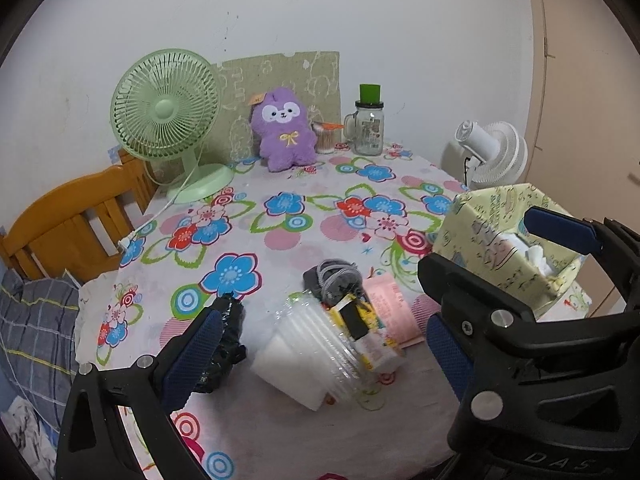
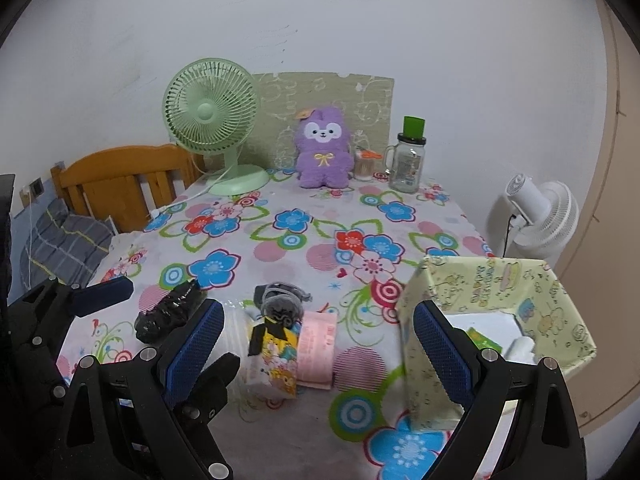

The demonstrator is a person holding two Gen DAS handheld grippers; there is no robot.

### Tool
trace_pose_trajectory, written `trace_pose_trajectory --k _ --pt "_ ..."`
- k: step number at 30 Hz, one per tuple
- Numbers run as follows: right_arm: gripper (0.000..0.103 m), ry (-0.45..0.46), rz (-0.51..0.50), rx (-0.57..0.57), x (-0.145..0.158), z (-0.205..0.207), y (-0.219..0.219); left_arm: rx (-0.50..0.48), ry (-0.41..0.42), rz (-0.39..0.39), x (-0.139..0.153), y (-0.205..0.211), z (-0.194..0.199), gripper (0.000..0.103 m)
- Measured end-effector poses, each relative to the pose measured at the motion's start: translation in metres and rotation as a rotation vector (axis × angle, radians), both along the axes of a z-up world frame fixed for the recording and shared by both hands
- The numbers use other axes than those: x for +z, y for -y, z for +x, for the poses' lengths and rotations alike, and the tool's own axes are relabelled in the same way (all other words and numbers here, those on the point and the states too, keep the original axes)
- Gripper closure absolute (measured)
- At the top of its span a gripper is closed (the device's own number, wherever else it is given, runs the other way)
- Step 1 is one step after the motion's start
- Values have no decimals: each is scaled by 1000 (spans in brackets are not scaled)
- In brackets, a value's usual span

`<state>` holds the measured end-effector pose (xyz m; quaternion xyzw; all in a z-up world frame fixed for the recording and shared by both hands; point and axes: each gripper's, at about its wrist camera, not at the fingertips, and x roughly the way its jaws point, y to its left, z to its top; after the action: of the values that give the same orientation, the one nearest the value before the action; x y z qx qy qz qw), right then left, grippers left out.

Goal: Organize soft objects
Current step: 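Grasp the clear cup stack with the left tool while the right tool grasps the yellow snack bag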

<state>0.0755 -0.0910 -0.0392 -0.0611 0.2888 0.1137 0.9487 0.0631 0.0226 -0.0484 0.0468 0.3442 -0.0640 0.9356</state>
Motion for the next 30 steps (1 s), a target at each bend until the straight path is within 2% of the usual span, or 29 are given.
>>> trace_pose_trajectory --k 5,9,21,30 --pt "6 -24 8 6 -12 9 -11 5 -20 12 -12 -12 7 0" --pt "7 -53 11 11 -24 18 -19 30 -44 -7 -22 -24 14 0" --pt "17 -159 -17 45 -60 44 -38 69 -132 -47 -56 -42 29 1" --pt "29 -234 -29 35 -81 58 -40 22 -175 -66 -71 -28 35 1"
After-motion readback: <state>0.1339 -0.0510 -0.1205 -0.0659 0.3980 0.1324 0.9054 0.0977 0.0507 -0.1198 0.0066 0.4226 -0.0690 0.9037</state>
